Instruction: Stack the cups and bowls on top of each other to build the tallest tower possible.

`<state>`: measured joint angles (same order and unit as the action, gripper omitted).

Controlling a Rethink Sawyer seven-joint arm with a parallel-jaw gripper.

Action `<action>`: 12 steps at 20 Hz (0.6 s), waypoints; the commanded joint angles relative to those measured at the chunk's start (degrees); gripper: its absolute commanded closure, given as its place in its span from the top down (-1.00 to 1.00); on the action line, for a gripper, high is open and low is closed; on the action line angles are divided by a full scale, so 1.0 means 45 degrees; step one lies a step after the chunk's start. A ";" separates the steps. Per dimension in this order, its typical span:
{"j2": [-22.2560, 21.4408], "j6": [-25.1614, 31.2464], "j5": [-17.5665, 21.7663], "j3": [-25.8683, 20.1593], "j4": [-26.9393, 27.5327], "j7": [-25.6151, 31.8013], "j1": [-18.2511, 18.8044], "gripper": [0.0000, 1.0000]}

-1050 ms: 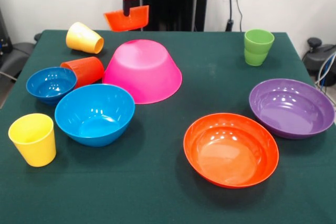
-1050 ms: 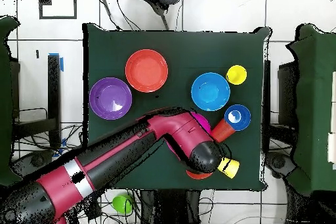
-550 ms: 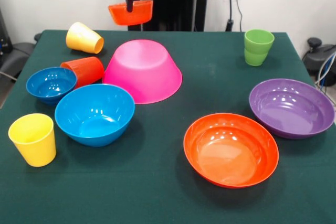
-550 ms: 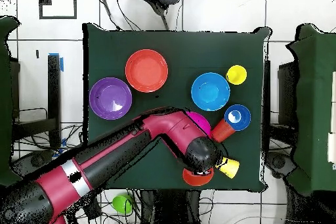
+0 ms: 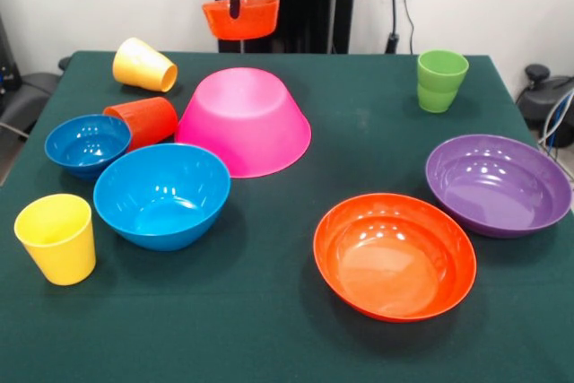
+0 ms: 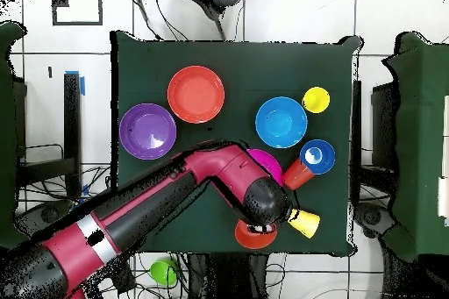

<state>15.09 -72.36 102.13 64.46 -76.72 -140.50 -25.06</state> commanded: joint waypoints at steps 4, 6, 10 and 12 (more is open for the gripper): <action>-0.0173 -0.0062 -0.0903 -0.1981 0.2595 -0.4626 0.0320 -1.00; -0.0122 -0.0113 -0.0857 -0.1997 0.2776 -0.4895 0.0362 -1.00; -0.0123 -0.0105 -0.0789 -0.2067 0.3012 -0.5048 0.0435 -1.00; -0.0187 0.0042 -0.0856 -0.2090 0.3081 -0.4979 0.0451 -1.00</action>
<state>13.52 -72.35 100.84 64.47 -71.45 -149.88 -24.67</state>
